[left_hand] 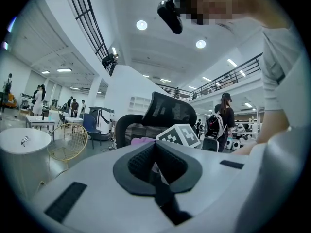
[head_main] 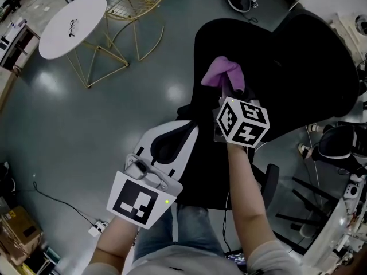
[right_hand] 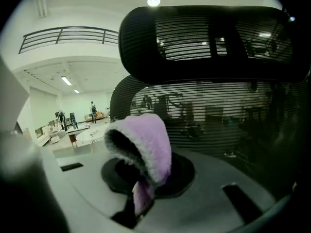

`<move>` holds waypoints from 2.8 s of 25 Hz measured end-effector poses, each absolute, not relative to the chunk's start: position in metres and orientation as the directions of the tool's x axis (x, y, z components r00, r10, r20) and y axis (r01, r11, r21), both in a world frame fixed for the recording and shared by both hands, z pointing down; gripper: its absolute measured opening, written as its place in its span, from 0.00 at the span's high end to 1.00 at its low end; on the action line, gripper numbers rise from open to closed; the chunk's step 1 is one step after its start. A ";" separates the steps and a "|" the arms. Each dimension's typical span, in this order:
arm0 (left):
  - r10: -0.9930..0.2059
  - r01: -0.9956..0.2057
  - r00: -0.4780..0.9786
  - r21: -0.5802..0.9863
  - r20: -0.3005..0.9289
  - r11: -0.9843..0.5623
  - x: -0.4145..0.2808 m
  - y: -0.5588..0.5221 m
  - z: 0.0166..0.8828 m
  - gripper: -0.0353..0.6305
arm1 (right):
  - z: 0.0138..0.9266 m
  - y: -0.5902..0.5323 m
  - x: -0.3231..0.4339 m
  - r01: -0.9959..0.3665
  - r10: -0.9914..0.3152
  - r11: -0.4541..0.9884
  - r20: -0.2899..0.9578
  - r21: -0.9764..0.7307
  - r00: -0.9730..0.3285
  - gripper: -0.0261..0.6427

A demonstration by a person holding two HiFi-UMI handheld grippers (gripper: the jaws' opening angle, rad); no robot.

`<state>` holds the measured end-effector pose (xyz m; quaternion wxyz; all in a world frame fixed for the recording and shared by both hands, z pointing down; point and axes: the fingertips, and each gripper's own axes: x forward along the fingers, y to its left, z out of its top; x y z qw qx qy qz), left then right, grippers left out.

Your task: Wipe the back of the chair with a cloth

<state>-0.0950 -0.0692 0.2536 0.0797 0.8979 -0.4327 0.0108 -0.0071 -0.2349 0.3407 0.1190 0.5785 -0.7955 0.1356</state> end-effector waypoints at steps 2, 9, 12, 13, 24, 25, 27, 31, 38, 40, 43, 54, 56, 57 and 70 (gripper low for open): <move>-0.781 -0.784 0.618 0.141 0.088 -0.605 -0.100 -0.069 0.254 0.93 | 0.342 -0.236 -0.018 -0.948 -0.883 0.306 0.348 -0.082 -0.315 0.89; -0.794 -0.797 0.601 0.144 0.090 -0.587 -0.114 -0.067 0.254 0.93 | 0.345 -0.236 -0.054 -0.929 -0.858 0.361 0.362 -0.083 -0.365 0.89; -0.799 -0.802 0.594 0.146 0.090 -0.580 -0.118 -0.067 0.254 0.93 | 0.345 -0.236 -0.055 -0.928 -0.857 0.362 0.360 -0.092 -0.369 0.89; -0.801 -0.803 0.592 0.149 0.089 -0.577 -0.119 -0.067 0.254 0.93 | 0.345 -0.236 -0.054 -0.928 -0.857 0.360 0.359 -0.096 -0.370 0.89; -0.803 -0.806 0.588 0.156 0.100 -0.571 -0.123 -0.063 0.262 0.93 | 0.374 -0.226 -0.049 -0.930 -0.839 0.344 0.401 -0.131 -0.367 0.89; -0.802 -0.806 0.588 0.154 0.104 -0.571 -0.124 -0.063 0.263 0.93 | 0.380 -0.224 -0.049 -0.930 -0.834 0.340 0.412 -0.138 -0.366 0.89; -0.802 -0.807 0.587 0.154 0.110 -0.570 -0.125 -0.063 0.264 0.93 | 0.388 -0.222 -0.050 -0.931 -0.828 0.337 0.425 -0.142 -0.365 0.89; -0.803 -0.808 0.585 0.157 0.113 -0.567 -0.126 -0.065 0.266 0.93 | 0.388 -0.223 -0.050 -0.930 -0.828 0.339 0.424 -0.141 -0.366 0.89; -0.784 -0.792 0.608 0.159 0.124 -0.589 -0.110 -0.067 0.273 0.93 | 0.388 -0.225 -0.034 -0.938 -0.846 0.322 0.404 -0.132 -0.347 0.89; -0.779 -0.788 0.614 0.159 0.127 -0.595 -0.105 -0.069 0.274 0.93 | 0.387 -0.226 -0.024 -0.942 -0.853 0.306 0.398 -0.139 -0.336 0.89; -0.770 -0.780 0.624 0.163 0.131 -0.604 -0.097 -0.071 0.275 0.93 | 0.386 -0.226 -0.010 -0.948 -0.863 0.282 0.393 -0.149 -0.318 0.89; -0.722 -0.733 0.680 0.161 0.128 -0.661 -0.056 -0.074 0.275 0.93 | 0.385 -0.222 0.057 -0.971 -0.894 0.174 0.388 -0.164 -0.225 0.89; -0.712 -0.723 0.690 0.162 0.129 -0.671 -0.047 -0.074 0.276 0.93 | 0.386 -0.221 0.069 -0.974 -0.897 0.157 0.388 -0.165 -0.210 0.89; -0.707 -0.719 0.695 0.162 0.131 -0.676 -0.043 -0.074 0.276 0.93 | 0.386 -0.220 0.074 -0.975 -0.899 0.150 0.388 -0.165 -0.204 0.89; -0.649 -0.662 0.749 0.157 0.133 -0.733 0.010 -0.071 0.273 0.93 | 0.383 -0.207 0.150 -0.985 -0.917 0.050 0.384 -0.163 -0.110 0.89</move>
